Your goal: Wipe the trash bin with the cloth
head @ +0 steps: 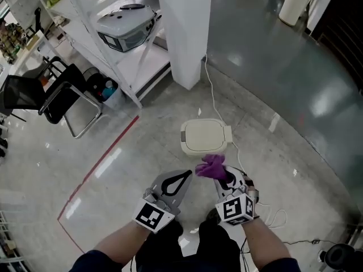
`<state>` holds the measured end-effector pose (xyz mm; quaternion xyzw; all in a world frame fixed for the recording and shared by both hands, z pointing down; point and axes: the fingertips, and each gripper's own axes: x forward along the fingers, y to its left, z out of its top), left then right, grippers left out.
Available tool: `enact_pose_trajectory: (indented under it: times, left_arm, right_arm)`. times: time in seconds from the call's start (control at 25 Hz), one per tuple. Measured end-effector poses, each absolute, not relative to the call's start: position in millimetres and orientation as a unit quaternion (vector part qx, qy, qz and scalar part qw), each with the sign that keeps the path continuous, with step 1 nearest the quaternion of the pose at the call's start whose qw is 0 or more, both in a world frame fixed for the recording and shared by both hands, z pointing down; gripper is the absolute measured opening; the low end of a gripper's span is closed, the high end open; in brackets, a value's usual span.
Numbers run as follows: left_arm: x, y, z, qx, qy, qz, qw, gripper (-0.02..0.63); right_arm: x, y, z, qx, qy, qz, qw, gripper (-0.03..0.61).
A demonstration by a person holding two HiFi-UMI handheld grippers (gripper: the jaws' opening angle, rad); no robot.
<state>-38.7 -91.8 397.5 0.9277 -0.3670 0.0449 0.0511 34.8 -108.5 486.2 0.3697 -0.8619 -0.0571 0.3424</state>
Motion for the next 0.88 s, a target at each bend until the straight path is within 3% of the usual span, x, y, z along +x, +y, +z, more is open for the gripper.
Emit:
enact_pose_trajectory:
  times: [0.44,0.88]
  left_arm:
    - [-40.4,-27.0,206.6,0.935,-0.351,0.039,0.041,-0.002]
    - [-39.3,12.8,108.3,0.934,-0.356,0.023,0.026,-0.002]
  right_arm:
    - [26.3,-39.6,287.9,0.355,-0.880,-0.038,0.313,0.078]
    - [12.0,-6.8,154.5,0.338,-0.917,-0.035,0.209,0.078]
